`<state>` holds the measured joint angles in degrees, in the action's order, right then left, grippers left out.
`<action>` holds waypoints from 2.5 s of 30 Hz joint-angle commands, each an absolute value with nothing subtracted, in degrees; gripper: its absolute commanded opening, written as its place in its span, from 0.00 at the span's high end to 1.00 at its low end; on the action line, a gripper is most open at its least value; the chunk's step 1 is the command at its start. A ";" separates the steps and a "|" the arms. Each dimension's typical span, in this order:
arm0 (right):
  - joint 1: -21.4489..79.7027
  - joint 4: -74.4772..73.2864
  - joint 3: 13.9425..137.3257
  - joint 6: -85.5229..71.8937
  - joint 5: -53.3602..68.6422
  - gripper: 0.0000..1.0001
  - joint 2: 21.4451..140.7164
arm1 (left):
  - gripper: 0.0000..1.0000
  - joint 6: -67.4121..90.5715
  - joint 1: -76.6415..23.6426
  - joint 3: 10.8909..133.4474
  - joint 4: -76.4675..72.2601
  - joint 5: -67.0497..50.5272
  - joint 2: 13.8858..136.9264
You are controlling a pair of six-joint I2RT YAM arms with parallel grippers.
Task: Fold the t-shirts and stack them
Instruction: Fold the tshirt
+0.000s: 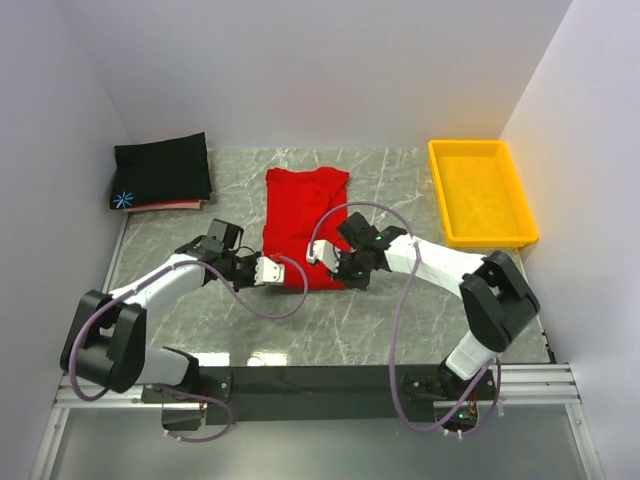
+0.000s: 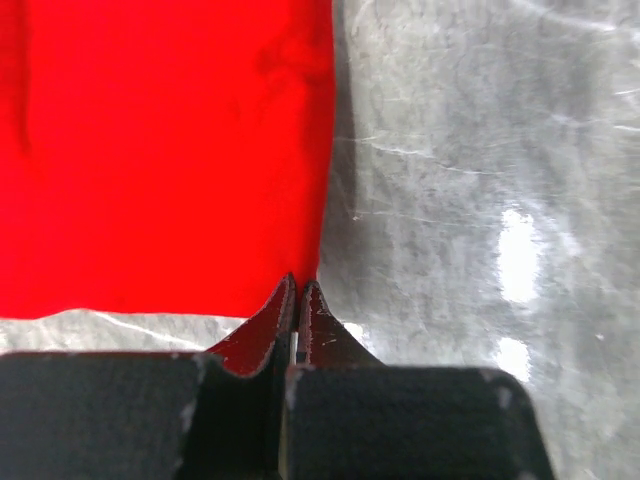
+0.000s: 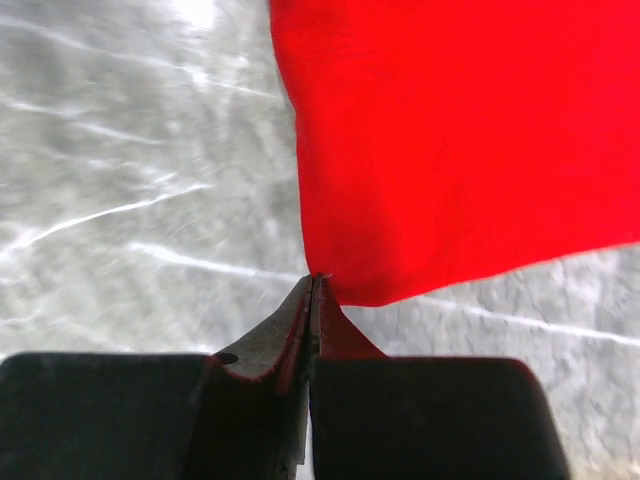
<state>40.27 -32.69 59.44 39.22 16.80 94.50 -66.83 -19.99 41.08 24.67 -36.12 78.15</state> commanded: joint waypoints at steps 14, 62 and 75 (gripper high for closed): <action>47.09 -45.17 54.32 33.15 25.22 1.00 73.05 | 0.99 -69.87 -21.00 40.95 49.54 -46.14 59.87; 18.99 -58.53 123.31 47.20 18.28 1.00 135.52 | 0.86 -42.19 -14.59 113.74 32.52 -36.92 134.30; 21.00 -52.84 127.54 43.06 9.49 1.00 140.01 | 0.89 -36.48 -12.48 104.78 37.09 -34.27 127.19</action>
